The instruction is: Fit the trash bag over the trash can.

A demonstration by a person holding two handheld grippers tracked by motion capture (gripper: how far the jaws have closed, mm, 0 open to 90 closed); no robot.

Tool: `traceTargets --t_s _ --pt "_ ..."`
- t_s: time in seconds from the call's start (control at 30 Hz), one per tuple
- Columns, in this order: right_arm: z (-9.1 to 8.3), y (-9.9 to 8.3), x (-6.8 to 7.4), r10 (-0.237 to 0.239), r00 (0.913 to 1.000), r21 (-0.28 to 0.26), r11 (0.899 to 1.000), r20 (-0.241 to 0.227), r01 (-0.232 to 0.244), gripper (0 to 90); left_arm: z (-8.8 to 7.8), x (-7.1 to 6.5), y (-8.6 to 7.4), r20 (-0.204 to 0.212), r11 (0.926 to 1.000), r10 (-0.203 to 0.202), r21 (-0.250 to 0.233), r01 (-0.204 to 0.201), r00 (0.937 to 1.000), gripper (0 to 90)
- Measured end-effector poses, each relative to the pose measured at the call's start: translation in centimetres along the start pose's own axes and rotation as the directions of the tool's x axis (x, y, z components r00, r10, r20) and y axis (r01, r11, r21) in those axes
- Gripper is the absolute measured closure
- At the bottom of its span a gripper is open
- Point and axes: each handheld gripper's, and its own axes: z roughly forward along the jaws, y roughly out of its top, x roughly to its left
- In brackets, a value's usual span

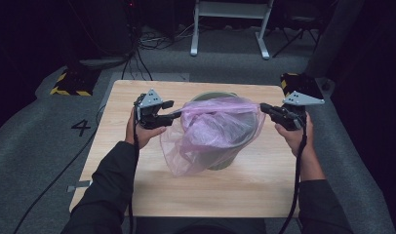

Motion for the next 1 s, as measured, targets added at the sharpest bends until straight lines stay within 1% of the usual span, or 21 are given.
traceTargets --t_s 0.03,0.07,0.1,0.13,0.17,0.2,0.23,0.27,0.3,0.33,0.37,0.4,0.43,0.5,0.57,0.63,0.73,0.8,0.87,0.93,1.0 --pt "0.1 0.1 0.0 0.002 1.0000 0.004 1.000 0.005 -0.002 90.0 0.0 0.1 -0.1 0.003 1.0000 -0.002 -0.003 0.002 1.0000 46.1" --pt "0.3 0.1 0.0 0.000 1.0000 0.003 1.000 0.008 0.000 90.0 -0.1 0.1 -0.1 0.002 0.9999 0.008 -0.006 -0.008 1.0000 46.1" --pt "0.4 0.2 0.0 -0.005 0.9999 0.004 1.000 0.012 0.005 90.0 -0.2 0.2 -0.1 0.013 0.9998 0.011 -0.014 -0.010 0.9999 46.3" --pt "0.5 0.4 0.1 -0.005 0.9998 0.000 1.000 0.019 0.005 90.0 -0.3 0.3 0.0 0.022 0.9996 0.016 -0.026 -0.015 0.9996 51.1" --pt "0.7 0.5 0.1 -0.005 0.9997 -0.002 1.000 0.022 0.005 90.0 -0.3 0.3 0.0 0.021 0.9993 0.024 -0.028 -0.024 0.9995 57.8" --pt "0.9 0.8 0.1 -0.015 0.9992 -0.006 1.000 0.037 0.016 90.0 -0.3 0.3 0.1 0.015 0.9989 0.030 -0.037 -0.029 0.9995 67.3" --pt "0.9 0.8 0.1 -0.015 0.9992 -0.006 1.000 0.037 0.016 90.0 -0.3 0.4 0.2 0.021 0.9983 0.041 -0.042 -0.040 0.9989 67.3" --pt "1.1 0.9 0.1 -0.017 0.9991 -0.011 1.000 0.039 0.017 90.0 -0.2 0.5 0.3 0.022 0.9980 0.045 -0.046 -0.044 0.9987 74.9" --pt "1.3 1.1 0.1 -0.019 0.9989 -0.012 1.000 0.043 0.019 89.9 0.0 0.6 0.4 0.018 0.9984 0.031 -0.048 -0.030 0.9994 80.0" --pt "1.6 1.3 0.1 -0.018 0.9987 -0.013 1.000 0.048 0.019 89.9 0.2 0.8 0.4 0.018 0.9986 0.030 -0.044 -0.030 0.9994 85.5" --pt "2.2 1.6 0.0 -0.011 0.9987 -0.005 1.000 0.049 0.012 89.8 0.7 0.9 0.5 0.003 0.9989 0.027 -0.038 -0.026 0.9996 87.6" --pt "2.2 1.6 0.0 -0.011 0.9987 -0.005 1.000 0.049 0.012 89.8 1.0 1.0 0.5 -0.002 0.9991 0.023 -0.036 -0.023 0.9997 87.6" --pt "2.5 1.7 -0.1 -0.012 0.9986 -0.001 1.000 0.051 0.012 89.8 1.5 1.2 0.6 0.007 0.9994 0.009 -0.032 -0.009 0.9999 88.3" --pt "3.3 1.8 -0.5 0.003 0.9981 0.012 1.000 0.061 -0.004 89.8 2.2 1.4 0.5 0.011 0.9998 -0.011 -0.019 0.011 0.9999 89.1" --pt "3.9 1.7 -1.0 0.033 0.9980 0.026 0.999 0.053 -0.035 89.8 3.2 1.8 0.4 0.027 0.9993 -0.035 0.009 0.035 0.9990 89.1" --pt "4.8 1.4 -1.6 0.083 0.9954 0.044 0.995 0.048 -0.085 89.9 4.2 2.0 0.2 0.017 0.9981 -0.051 0.035 0.051 0.9985 88.9" --pt "5.7 0.9 -2.2 0.102 0.9935 0.066 0.992 0.051 -0.105 89.8 5.5 2.4 -0.4 0.017 0.9937 -0.095 0.062 0.094 0.9953 85.8" --pt "6.7 0.1 -2.6 0.136 0.9898 0.091 0.986 0.044 -0.139 89.8 6.0 2.5 -0.7 0.023 0.9915 -0.108 0.075 0.106 0.9939 86.5" --pt "6.9 -0.2 -2.7 0.143 0.9889 0.097 0.984 0.040 -0.146 89.8 6.5 2.5 -1.1 0.027 0.9905 -0.113 0.081 0.111 0.9932 86.6" --pt "7.6 -1.2 -2.9 0.177 0.9840 0.115 0.977 0.018 -0.178 89.7 6.8 2.3 -1.4 0.026 0.9892 -0.112 0.098 0.109 0.9934 86.4" --pt "7.7 -1.5 -2.9 0.180 0.9835 0.122 0.976 0.012 -0.181 89.7 7.0 2.3 -1.7 0.033 0.9873 -0.118 0.111 0.114 0.9924 86.4"
